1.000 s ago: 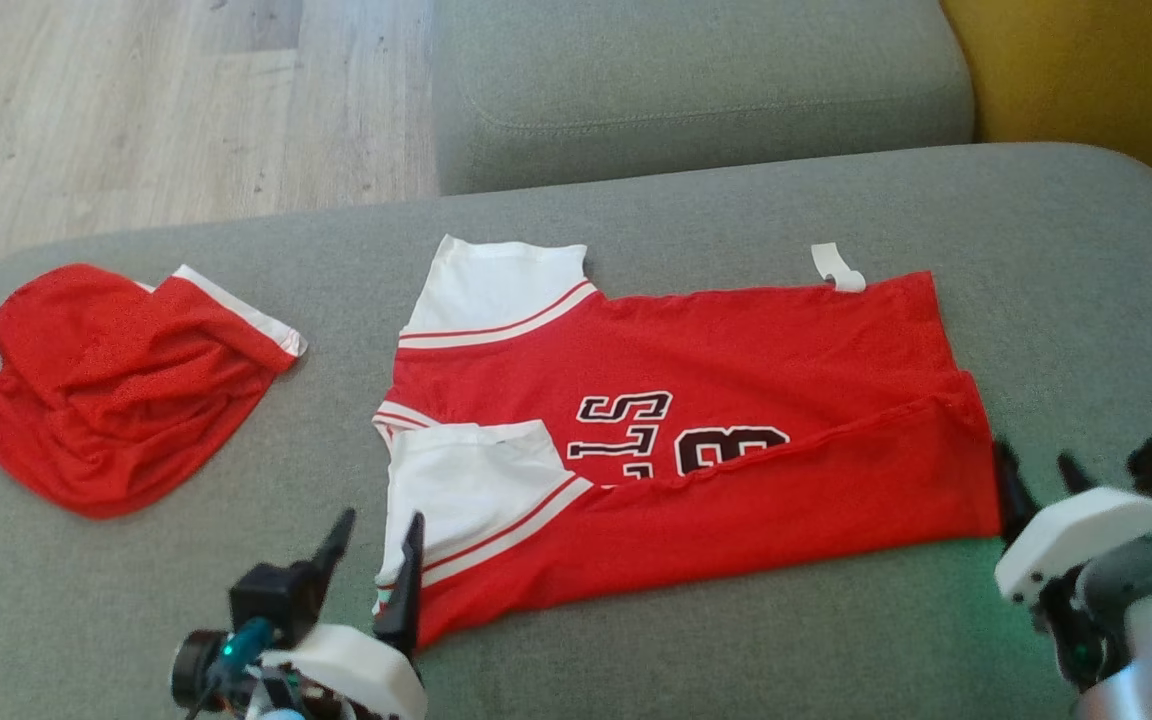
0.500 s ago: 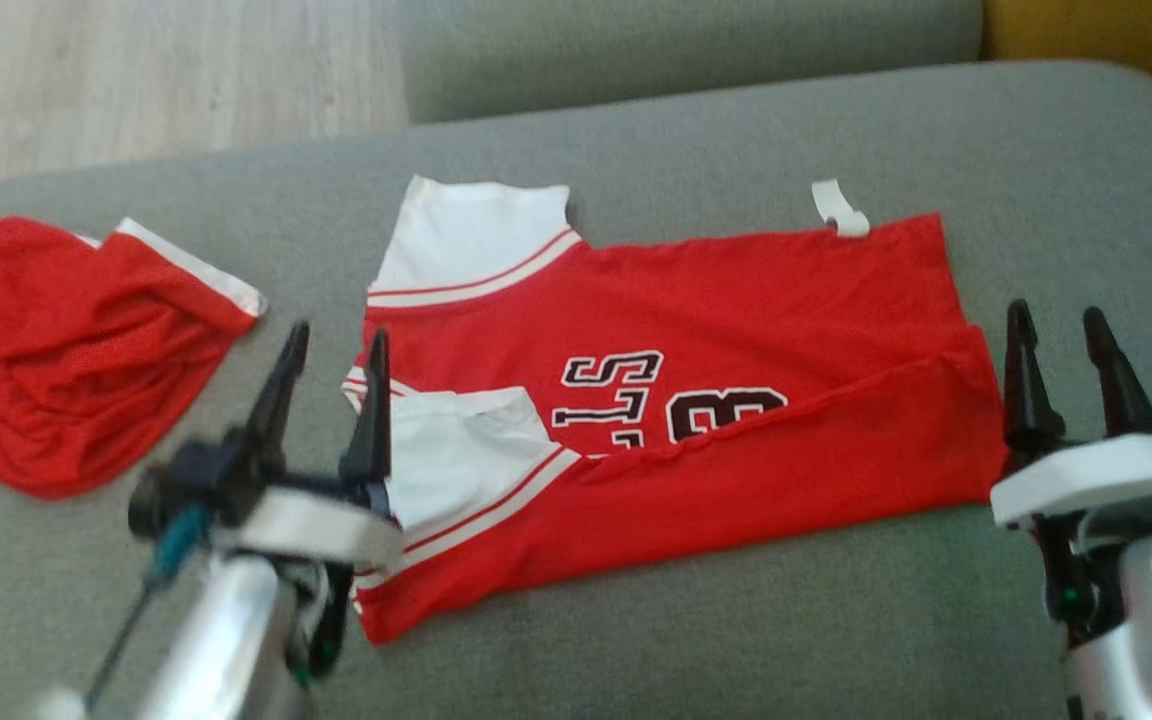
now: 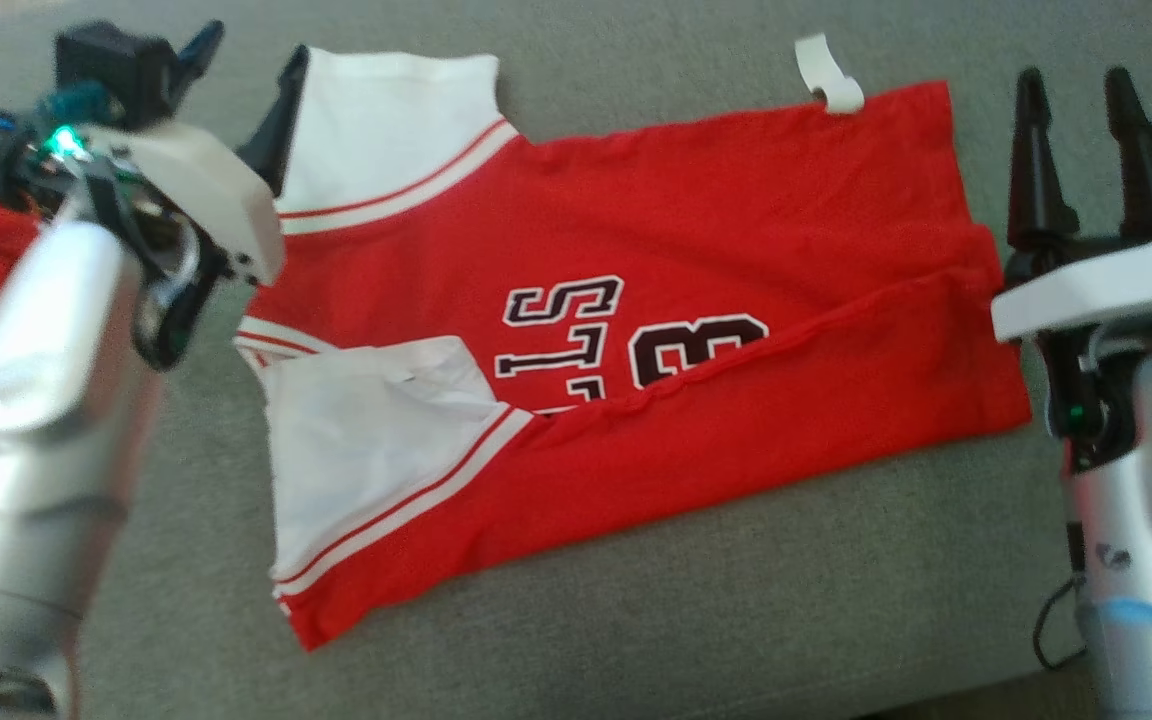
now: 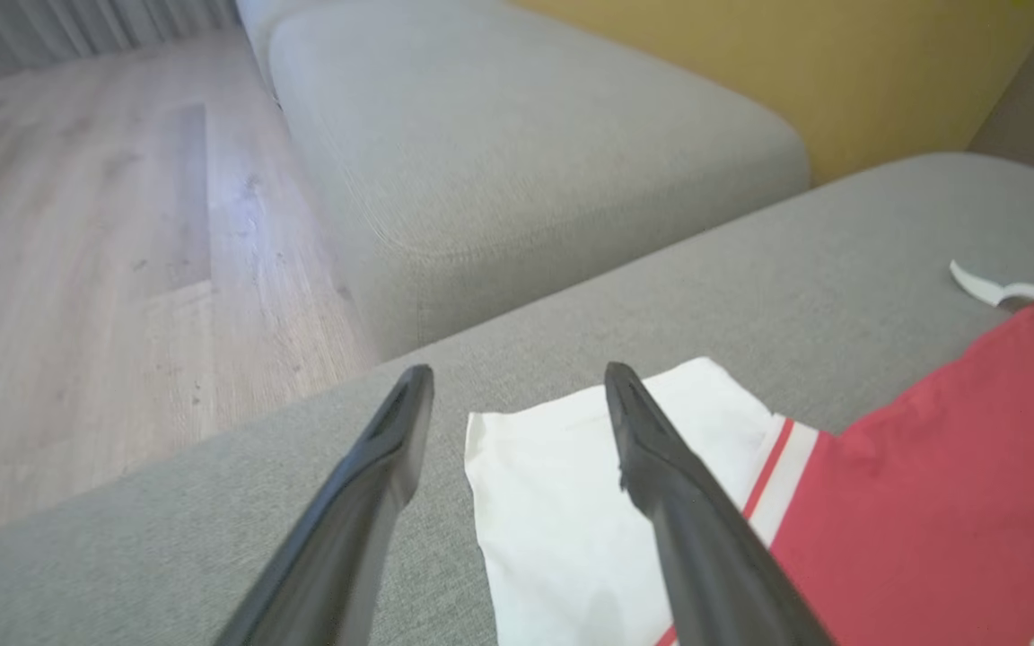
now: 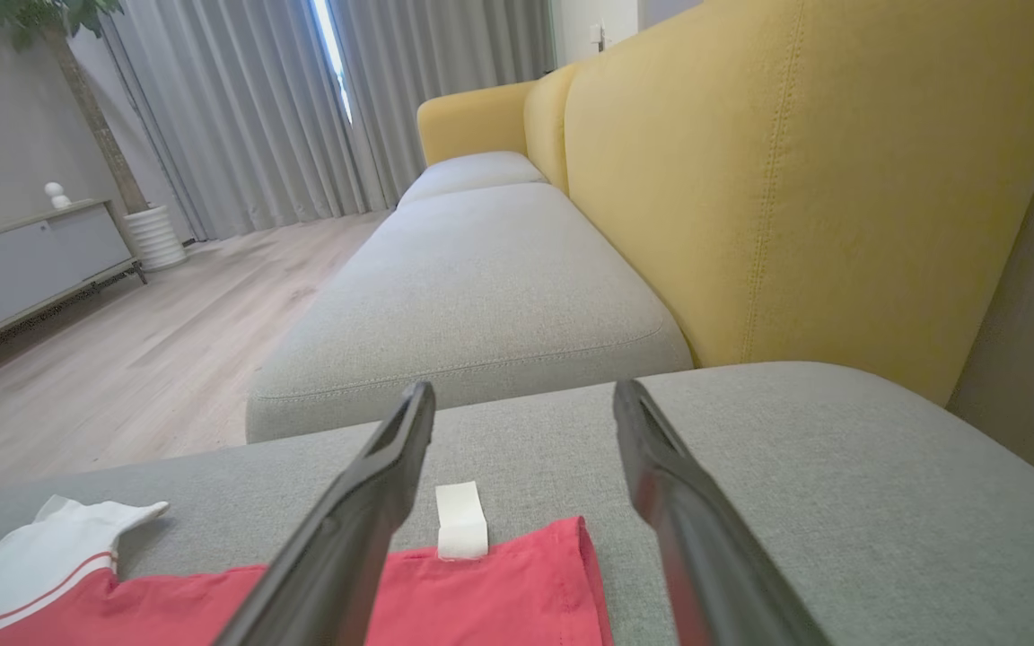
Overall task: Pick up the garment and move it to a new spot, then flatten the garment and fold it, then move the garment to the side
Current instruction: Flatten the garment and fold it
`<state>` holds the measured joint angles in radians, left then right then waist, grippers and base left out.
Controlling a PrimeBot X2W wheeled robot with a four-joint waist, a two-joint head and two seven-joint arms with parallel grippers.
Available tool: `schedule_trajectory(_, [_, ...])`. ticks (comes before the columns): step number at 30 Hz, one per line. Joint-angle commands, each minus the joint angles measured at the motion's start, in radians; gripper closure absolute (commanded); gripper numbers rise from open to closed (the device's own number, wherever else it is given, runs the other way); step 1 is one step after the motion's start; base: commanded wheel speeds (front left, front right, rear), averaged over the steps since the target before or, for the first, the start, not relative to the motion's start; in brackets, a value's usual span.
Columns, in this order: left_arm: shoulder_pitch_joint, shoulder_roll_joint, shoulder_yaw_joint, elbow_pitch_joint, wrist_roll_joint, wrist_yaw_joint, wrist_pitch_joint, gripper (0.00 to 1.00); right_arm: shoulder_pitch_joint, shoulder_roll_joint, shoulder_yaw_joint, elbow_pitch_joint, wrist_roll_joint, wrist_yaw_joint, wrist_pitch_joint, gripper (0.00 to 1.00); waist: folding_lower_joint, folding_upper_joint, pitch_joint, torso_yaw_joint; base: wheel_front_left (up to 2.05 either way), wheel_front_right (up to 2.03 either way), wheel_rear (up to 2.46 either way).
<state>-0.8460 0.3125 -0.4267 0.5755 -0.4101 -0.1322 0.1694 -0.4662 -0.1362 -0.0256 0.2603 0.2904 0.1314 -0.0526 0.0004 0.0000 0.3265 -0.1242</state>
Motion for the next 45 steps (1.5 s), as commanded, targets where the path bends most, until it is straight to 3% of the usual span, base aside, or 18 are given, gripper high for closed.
schedule_trajectory(1, [-0.084,0.073,-0.008,-0.013,-0.040,0.002,0.040,0.00,-0.045,-0.005,0.029,-0.029,0.007,-0.001,-0.005,0.00,-0.0004,0.0000,0.066,-0.049,0.00,0.00,0.00])
schedule_trajectory(6, [-0.183,0.149,-0.134,0.033,-0.177,0.002,0.157,0.00,-0.086,0.001,0.036,-0.013,0.026,-0.001,-0.020,0.00,-0.0004,0.0000,0.113,-0.071,0.00,0.00,0.00])
schedule_trajectory(12, [-0.246,0.196,-0.202,0.107,-0.222,0.002,0.185,0.00,-0.113,0.010,0.060,-0.003,0.032,-0.001,-0.035,0.00,-0.0004,0.0000,0.149,-0.095,0.00,0.00,0.00])
schedule_trajectory(27, [-0.334,0.230,-0.287,0.243,-0.284,0.002,0.154,0.00,-0.117,0.010,0.095,-0.011,0.032,-0.001,-0.057,0.00,-0.0004,0.0000,0.209,-0.141,0.00,0.00,0.00])
schedule_trajectory(32, [-0.345,0.210,-0.295,0.280,-0.357,0.002,0.208,0.00,-0.119,0.009,0.093,-0.014,0.033,-0.001,-0.057,0.00,-0.0004,0.0000,0.218,-0.147,0.00,0.00,0.00])
schedule_trajectory(33, [-0.344,0.207,-0.302,0.279,-0.374,0.002,0.228,0.05,-0.120,0.008,0.092,-0.014,0.033,-0.001,-0.057,0.00,-0.0004,0.0000,0.219,-0.147,0.00,0.00,0.00])
schedule_trajectory(35, [-0.335,0.199,-0.317,0.265,-0.425,0.002,0.283,0.73,-0.125,0.006,0.090,-0.014,0.031,-0.001,-0.055,0.00,-0.0004,0.0000,0.217,-0.145,0.00,0.00,0.00])
schedule_trajectory(36, [-0.329,0.196,-0.324,0.247,-0.456,0.002,0.310,1.00,-0.129,0.006,0.092,-0.015,0.035,-0.001,-0.055,0.00,-0.0004,0.0000,0.215,-0.144,0.00,0.00,0.00])
schedule_trajectory(40, [-0.323,0.214,-0.346,0.187,-0.518,0.002,0.323,1.00,-0.151,-0.012,0.117,-0.013,0.037,-0.001,-0.044,0.00,-0.0004,0.0000,0.201,-0.129,0.00,0.00,0.00])
schedule_trajectory(45, [-0.322,0.219,-0.372,0.143,-0.505,0.002,0.195,1.00,-0.177,-0.043,0.123,0.019,0.028,-0.001,-0.024,0.00,-0.0004,0.0000,0.160,-0.091,0.00,0.00,0.00])
